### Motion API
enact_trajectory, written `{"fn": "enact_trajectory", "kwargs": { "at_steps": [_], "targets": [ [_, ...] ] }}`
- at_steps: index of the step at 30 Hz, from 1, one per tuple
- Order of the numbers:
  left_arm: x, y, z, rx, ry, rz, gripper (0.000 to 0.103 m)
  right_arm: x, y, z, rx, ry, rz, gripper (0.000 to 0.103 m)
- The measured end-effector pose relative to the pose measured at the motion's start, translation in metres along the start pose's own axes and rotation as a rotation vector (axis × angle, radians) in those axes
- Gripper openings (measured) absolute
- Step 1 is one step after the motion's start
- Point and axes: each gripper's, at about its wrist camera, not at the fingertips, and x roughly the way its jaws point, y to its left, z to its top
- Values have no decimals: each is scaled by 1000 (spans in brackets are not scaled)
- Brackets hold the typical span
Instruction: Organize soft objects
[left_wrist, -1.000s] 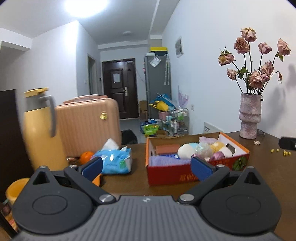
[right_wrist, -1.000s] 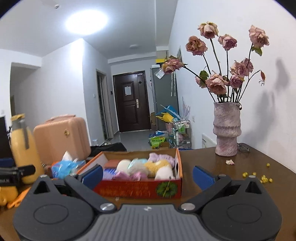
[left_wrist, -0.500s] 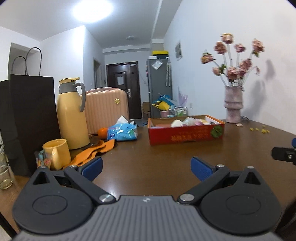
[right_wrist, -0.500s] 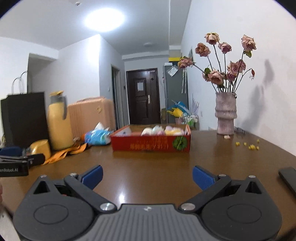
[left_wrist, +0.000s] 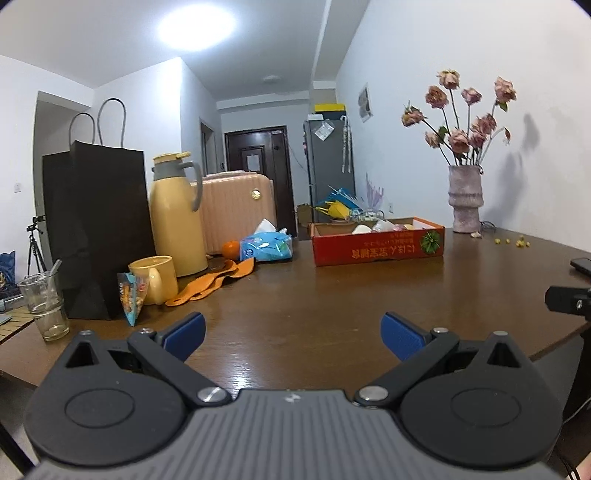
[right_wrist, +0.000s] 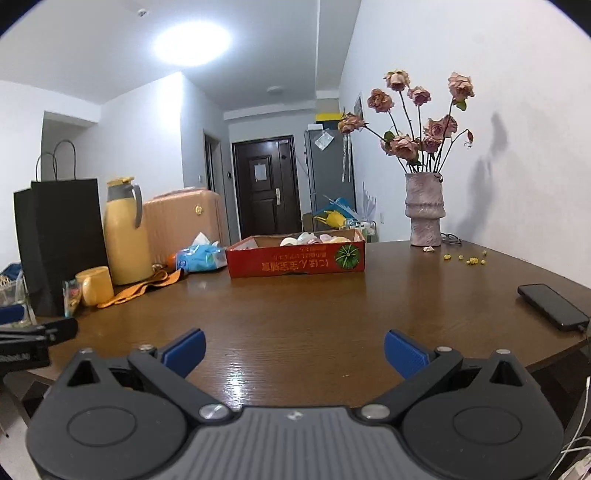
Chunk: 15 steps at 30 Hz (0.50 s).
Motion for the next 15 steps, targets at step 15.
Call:
{"fn": "enact_trajectory", "kwargs": {
  "at_steps": [15],
  "targets": [
    [3, 5, 2, -27, 7, -12, 103, 5, -4, 5, -9, 2, 5, 103]
  ]
}}
